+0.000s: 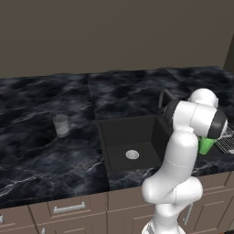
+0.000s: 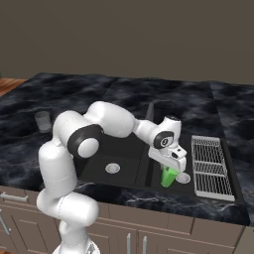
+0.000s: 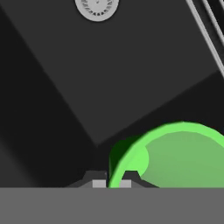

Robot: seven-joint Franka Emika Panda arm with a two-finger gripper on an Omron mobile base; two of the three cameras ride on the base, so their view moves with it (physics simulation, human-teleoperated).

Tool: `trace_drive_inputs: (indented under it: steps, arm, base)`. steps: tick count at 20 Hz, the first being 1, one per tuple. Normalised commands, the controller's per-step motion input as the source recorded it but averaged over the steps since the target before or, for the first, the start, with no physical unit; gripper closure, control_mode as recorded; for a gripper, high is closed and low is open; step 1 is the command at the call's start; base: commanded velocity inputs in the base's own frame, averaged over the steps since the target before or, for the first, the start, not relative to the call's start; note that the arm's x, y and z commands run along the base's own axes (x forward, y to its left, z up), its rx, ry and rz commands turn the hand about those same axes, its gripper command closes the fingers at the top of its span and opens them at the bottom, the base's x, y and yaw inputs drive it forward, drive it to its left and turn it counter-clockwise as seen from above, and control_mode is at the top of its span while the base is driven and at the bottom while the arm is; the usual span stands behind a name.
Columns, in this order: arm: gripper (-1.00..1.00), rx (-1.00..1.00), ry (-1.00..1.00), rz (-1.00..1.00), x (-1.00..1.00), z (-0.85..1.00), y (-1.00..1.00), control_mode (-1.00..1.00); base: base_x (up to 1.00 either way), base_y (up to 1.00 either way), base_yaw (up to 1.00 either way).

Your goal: Move any existing items from the left basin to the right basin for drying. Then move the glass cup from the counter to the left basin of the sink for washing.

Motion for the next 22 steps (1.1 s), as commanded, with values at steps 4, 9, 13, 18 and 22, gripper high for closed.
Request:
trace_drive_inputs:
  steps: [4,9,13,18,22]
  arm:
    - [1.00,0.00,-0.03,0.03,0.09,-0.17,0.00,-1.00]
    - [1.00,0.00,-0.04,0.05,0.06,-0.17,0.00,-1.00]
    - [1.00,0.00,-0.05,0.05,0.05,-0.17,0.00,-1.00]
    - [1.00,0.00,-0.04,0.05,0.06,-0.16,0.00,-1.00]
    - [1.00,0.00,-0.02,0.05,0.10,-0.17,0.00,-1.00]
  base:
    - [0.00,0.00,0.00]
    - [0.00,0.00,0.00]
    - [0.00,0.00,0.00]
    - [0.00,0.00,0.00]
    - [0.00,0.00,0.00]
